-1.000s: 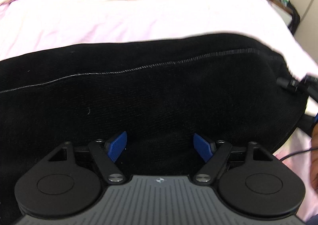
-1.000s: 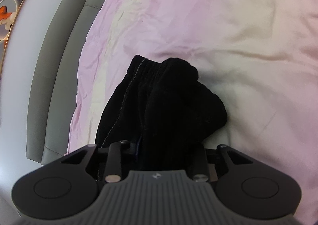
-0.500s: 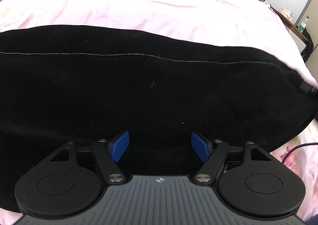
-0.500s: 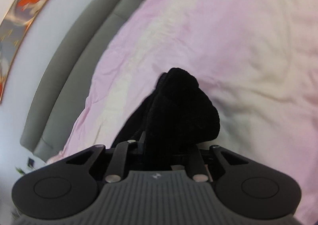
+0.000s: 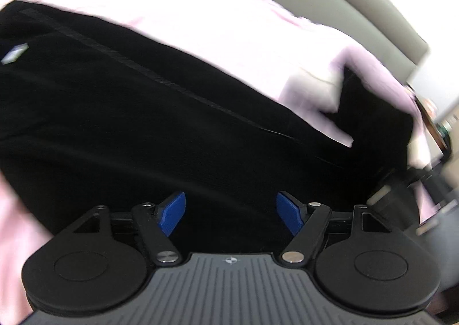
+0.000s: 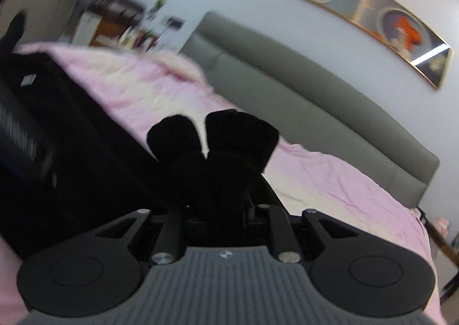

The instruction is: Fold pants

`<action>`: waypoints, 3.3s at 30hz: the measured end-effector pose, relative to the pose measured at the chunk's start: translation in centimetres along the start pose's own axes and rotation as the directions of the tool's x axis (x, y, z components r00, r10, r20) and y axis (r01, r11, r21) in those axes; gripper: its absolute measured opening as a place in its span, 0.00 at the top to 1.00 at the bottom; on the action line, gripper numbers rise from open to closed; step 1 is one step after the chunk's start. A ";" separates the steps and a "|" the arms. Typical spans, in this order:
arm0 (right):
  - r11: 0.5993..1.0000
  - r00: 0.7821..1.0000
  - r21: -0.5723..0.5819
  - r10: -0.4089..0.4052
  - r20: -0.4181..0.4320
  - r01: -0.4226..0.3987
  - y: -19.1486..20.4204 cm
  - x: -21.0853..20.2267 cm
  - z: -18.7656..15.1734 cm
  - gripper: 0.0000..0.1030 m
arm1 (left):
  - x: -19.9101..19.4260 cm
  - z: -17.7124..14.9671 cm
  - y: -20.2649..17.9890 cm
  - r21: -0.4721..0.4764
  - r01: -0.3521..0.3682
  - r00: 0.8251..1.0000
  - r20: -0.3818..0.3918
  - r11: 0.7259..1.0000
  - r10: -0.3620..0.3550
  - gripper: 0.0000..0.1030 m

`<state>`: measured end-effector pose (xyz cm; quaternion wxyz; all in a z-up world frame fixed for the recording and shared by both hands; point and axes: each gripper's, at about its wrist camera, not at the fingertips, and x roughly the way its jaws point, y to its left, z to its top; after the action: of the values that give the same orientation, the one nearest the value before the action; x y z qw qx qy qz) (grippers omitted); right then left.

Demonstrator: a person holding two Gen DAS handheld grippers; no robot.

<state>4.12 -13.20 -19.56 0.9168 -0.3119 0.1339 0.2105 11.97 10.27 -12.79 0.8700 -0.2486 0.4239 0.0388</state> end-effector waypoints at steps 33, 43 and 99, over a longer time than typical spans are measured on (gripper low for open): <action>0.948 0.927 0.298 0.205 -0.315 -0.109 -8.2 2.9 -4.6 0.82 | -2.0 -0.4 -0.2 0.096 0.076 0.996 -0.060 0.993 -0.070 0.15; 0.924 0.944 0.355 0.233 -0.233 -0.140 -9.9 2.8 -6.2 0.82 | 6.1 2.7 -3.6 -0.085 0.190 0.957 -0.207 0.978 -0.204 0.10; 0.900 0.954 0.359 0.291 -0.068 -0.248 -7.1 2.2 -6.6 0.58 | -10.3 4.2 15.0 -0.258 -0.235 0.946 0.159 0.937 0.281 0.13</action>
<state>8.61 -21.73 -21.77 0.9095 -0.1362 0.2656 0.2895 4.20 26.78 -8.82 0.8587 -0.2870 0.3588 0.2272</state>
